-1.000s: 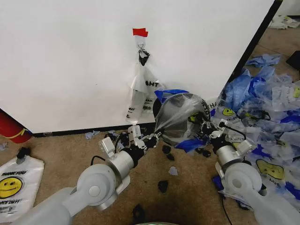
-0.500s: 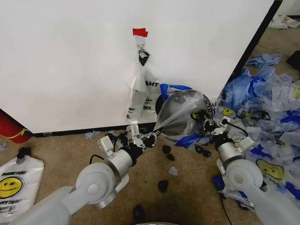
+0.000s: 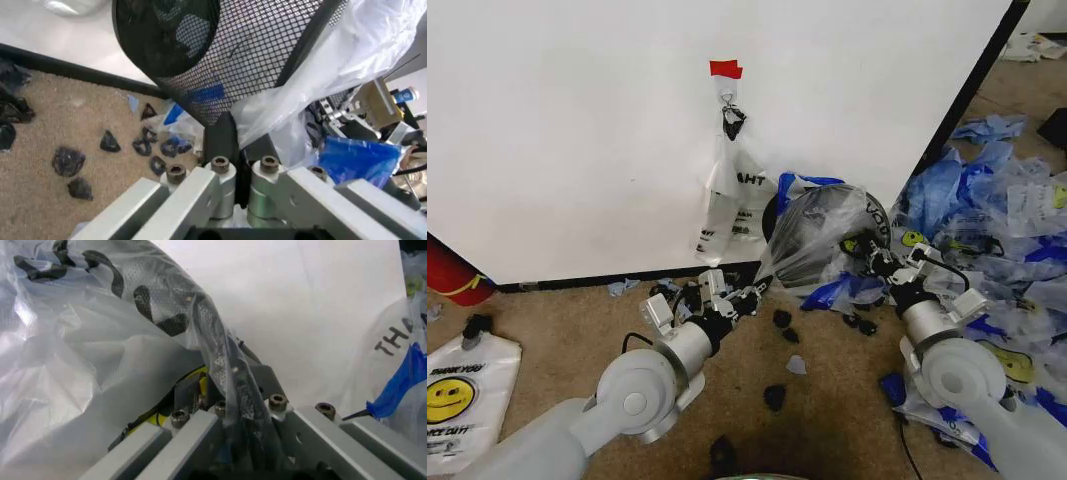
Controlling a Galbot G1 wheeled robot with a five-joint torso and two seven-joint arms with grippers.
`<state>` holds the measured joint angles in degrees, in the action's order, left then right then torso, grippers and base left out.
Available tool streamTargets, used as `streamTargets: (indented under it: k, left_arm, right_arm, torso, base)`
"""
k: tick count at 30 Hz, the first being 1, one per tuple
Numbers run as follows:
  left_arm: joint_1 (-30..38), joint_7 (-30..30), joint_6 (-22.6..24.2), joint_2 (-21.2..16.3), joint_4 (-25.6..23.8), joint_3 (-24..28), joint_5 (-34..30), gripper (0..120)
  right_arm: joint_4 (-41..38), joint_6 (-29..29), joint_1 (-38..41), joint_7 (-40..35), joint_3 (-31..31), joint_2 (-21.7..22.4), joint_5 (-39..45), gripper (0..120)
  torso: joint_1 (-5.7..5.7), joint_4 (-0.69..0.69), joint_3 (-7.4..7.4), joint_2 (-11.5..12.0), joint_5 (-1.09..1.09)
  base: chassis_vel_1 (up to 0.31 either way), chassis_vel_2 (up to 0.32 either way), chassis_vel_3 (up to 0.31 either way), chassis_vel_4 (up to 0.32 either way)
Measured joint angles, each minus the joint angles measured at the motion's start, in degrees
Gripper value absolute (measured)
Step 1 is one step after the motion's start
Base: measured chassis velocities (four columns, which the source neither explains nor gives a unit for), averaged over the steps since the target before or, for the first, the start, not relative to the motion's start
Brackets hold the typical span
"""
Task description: Pick up the garbage bag from the wall and place it over the trash bin.
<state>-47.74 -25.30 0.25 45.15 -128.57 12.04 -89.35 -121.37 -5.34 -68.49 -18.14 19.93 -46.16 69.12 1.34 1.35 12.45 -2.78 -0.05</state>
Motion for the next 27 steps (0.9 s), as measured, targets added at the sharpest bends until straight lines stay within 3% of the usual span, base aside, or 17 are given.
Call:
streamTargets:
  k: [7,20,23,27]
  left_arm:
    - [0.62,0.23,-0.30,0.16,0.88,1.07,1.25,0]
    - [-2.48,2.47,1.42,-1.23,-1.69,-2.37,-1.54,48]
    - [-3.33,2.91,1.95,-1.48,-2.29,-3.03,-1.80,52]
    - [-4.54,3.16,2.81,-2.08,-3.49,-4.10,-2.97,72]
  right_arm:
    - [-0.30,0.10,-0.06,-0.08,0.00,-0.06,0.23,0]
    - [0.56,0.42,0.51,-0.14,-1.00,-1.25,-1.09,0]
    - [0.76,0.43,0.69,-0.21,-1.06,-1.40,-1.39,0]
    - [1.23,0.61,0.75,-0.76,-1.72,-1.81,-3.24,0]
  torso:
    - [0.00,0.00,0.00,0.00,0.00]
    - [0.00,0.00,0.00,0.00,0.00]
    - [0.00,-0.01,0.00,0.00,-0.01]
    - [0.00,0.01,0.00,0.00,0.01]
  base:
    - [0.000,0.000,0.000,0.000]
    - [0.000,0.000,0.000,0.000]
    - [0.000,0.000,0.000,0.000]
    - [0.000,0.000,0.000,0.000]
